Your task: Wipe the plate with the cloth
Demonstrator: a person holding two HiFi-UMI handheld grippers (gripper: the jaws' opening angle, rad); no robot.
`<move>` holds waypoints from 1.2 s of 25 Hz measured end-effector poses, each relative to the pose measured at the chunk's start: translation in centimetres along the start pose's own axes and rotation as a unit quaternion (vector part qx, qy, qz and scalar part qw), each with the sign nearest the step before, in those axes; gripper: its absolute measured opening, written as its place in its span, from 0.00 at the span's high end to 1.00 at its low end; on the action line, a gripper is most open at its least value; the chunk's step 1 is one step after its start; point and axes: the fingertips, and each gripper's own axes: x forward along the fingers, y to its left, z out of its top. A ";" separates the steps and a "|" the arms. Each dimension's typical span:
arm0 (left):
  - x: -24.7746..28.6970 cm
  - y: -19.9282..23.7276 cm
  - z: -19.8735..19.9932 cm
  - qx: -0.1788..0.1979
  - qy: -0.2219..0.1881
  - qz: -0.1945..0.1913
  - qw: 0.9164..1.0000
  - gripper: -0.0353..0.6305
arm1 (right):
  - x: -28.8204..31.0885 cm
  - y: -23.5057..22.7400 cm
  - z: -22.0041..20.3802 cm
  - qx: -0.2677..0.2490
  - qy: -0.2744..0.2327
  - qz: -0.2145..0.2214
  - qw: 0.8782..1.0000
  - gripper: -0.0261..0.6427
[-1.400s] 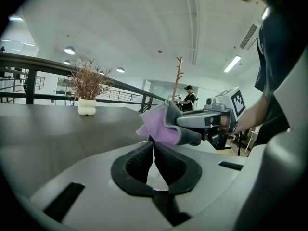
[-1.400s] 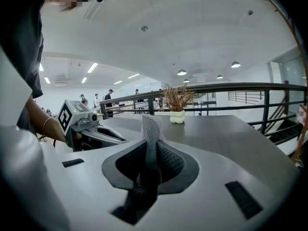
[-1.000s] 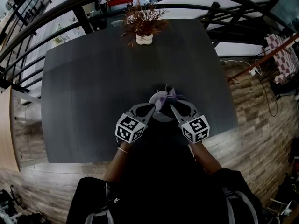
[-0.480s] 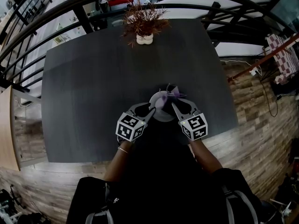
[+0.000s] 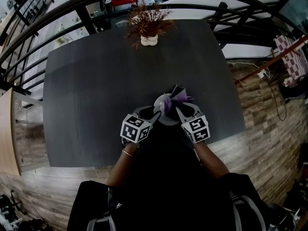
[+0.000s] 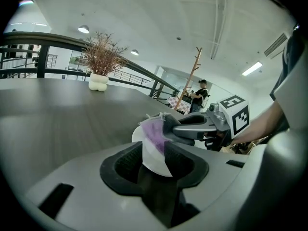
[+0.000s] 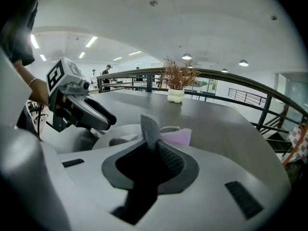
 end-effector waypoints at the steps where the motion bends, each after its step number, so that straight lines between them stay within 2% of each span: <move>1: 0.0 0.0 0.0 0.000 0.002 0.001 1.000 0.74 | 0.1 0.0 -0.1 -0.002 0.003 0.000 1.000 0.87; 7: 0.1 -0.2 -0.1 0.002 0.011 0.001 1.000 0.74 | 0.6 0.1 -0.7 -0.006 0.018 -0.001 1.000 0.87; 12: 0.2 0.3 -0.2 -0.014 0.018 0.007 1.000 0.74 | 0.8 0.1 -1.1 0.006 0.023 0.002 1.000 0.87; 17: 0.6 0.6 -0.4 -0.027 0.041 0.016 0.999 0.74 | 0.7 -0.1 -1.1 0.034 0.016 0.011 0.999 0.87; 30: 1.8 0.7 -1.0 -0.044 0.108 0.010 0.993 0.73 | 0.7 -0.3 -1.3 0.056 0.026 0.033 0.998 0.87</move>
